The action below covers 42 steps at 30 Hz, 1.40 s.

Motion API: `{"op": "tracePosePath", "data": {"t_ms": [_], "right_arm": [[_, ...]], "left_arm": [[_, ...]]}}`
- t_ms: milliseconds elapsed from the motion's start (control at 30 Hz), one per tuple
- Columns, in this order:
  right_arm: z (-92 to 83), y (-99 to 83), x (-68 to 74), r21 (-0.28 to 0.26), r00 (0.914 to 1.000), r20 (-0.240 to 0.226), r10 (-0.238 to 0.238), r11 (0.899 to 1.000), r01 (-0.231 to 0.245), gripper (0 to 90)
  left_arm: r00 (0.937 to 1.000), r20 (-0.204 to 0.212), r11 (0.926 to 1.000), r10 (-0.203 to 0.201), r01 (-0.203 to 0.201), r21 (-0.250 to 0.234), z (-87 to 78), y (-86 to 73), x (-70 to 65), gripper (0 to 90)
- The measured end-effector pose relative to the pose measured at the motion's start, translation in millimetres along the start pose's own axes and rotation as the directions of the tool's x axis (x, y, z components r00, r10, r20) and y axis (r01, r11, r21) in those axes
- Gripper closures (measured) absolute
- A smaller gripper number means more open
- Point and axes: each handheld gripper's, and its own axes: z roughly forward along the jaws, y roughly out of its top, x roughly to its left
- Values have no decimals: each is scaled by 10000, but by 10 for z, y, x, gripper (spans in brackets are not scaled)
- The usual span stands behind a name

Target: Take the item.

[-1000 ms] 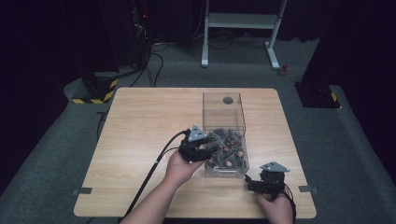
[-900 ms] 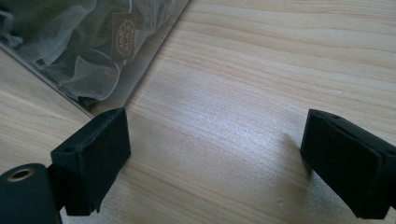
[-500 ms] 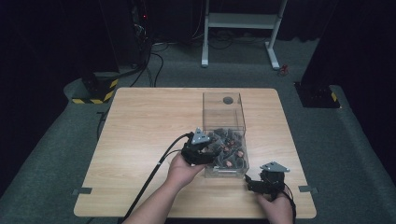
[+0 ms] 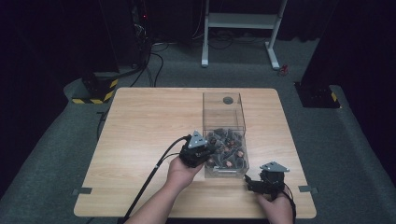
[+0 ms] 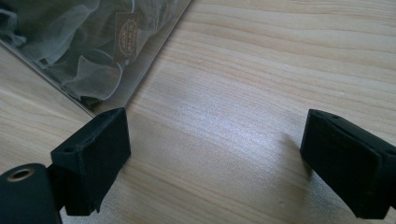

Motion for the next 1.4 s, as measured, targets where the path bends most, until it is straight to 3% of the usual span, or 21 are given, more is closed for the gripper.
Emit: {"op": "tracePosePath", "data": {"t_ms": [733,1400], "right_arm": [[1,0,-1,-13,10000,7,-23,10000,23,82],[0,0,0,-1,10000,0,-6,10000,6,82]], "left_arm": [[10000,-70,9980,-47,43,-637,-133,36,3,899],[9995,25,9911,-302,303,-1293,-269,92,29,899]]}}
